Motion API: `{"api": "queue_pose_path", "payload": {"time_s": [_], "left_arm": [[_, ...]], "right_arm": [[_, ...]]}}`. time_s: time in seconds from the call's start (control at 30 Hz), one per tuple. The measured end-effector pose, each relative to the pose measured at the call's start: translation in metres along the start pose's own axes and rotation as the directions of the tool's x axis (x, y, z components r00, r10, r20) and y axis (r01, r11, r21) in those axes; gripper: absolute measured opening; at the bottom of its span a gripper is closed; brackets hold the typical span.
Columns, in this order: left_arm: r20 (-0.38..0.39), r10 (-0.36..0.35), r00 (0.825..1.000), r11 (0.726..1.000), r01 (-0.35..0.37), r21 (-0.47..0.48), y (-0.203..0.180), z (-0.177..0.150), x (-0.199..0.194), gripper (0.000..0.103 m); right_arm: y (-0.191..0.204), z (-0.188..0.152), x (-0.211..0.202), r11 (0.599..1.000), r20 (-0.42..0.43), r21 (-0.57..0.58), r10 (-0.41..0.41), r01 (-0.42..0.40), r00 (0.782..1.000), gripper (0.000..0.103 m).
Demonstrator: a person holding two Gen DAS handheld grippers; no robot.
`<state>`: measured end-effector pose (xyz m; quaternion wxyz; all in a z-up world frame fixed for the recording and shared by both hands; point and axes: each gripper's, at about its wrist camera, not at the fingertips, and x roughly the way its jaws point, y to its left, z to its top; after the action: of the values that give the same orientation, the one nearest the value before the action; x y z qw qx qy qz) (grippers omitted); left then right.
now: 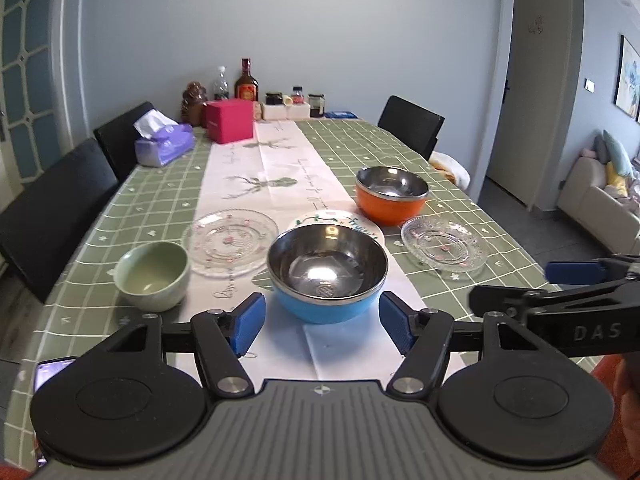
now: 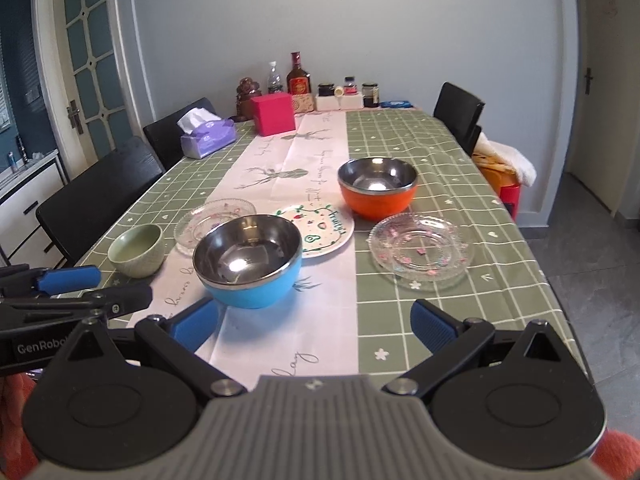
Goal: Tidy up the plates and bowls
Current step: 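Grasp the blue steel bowl rim with the left gripper while the right gripper grasps it too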
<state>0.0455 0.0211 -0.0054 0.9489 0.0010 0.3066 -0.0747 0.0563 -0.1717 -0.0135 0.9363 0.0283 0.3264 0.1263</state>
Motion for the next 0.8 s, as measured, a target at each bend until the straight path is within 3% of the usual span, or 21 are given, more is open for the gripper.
{"api": "queue_pose_path", "payload": {"time_s": [0.07,0.1,0.27,0.5,0.7,0.8], "left_arm": [[-0.007,-0.012,1.0,1.0,0.012,-0.012,0.006,0.007,0.014,0.072],[-0.024,-0.024,0.999,0.999,0.024,-0.023,0.01,0.012,0.022,0.072],[-0.132,-0.089,0.987,0.993,0.078,-0.089,0.037,0.035,0.065,0.06],[-0.216,-0.02,0.976,0.987,-0.014,-0.159,0.073,0.051,0.112,0.063],[-0.303,-0.109,0.947,0.964,0.026,-0.264,0.096,0.044,0.142,0.066],[-0.323,-0.141,0.936,0.958,0.046,-0.284,0.096,0.039,0.152,0.066]], "right_arm": [[0.001,0.01,0.015,1.0,-0.028,-0.012,0.017,-0.017,0.999,0.084],[0.002,0.016,0.024,1.0,-0.043,-0.013,0.026,-0.026,0.999,0.082],[-0.001,0.043,0.066,0.999,-0.114,0.016,0.051,-0.05,0.992,0.081],[-0.003,0.071,0.128,0.997,-0.208,0.06,0.067,-0.056,0.976,0.081],[-0.002,0.072,0.167,0.993,-0.303,0.098,0.087,-0.06,0.949,0.08],[-0.004,0.068,0.178,0.992,-0.327,0.11,0.091,-0.058,0.941,0.072]]}}
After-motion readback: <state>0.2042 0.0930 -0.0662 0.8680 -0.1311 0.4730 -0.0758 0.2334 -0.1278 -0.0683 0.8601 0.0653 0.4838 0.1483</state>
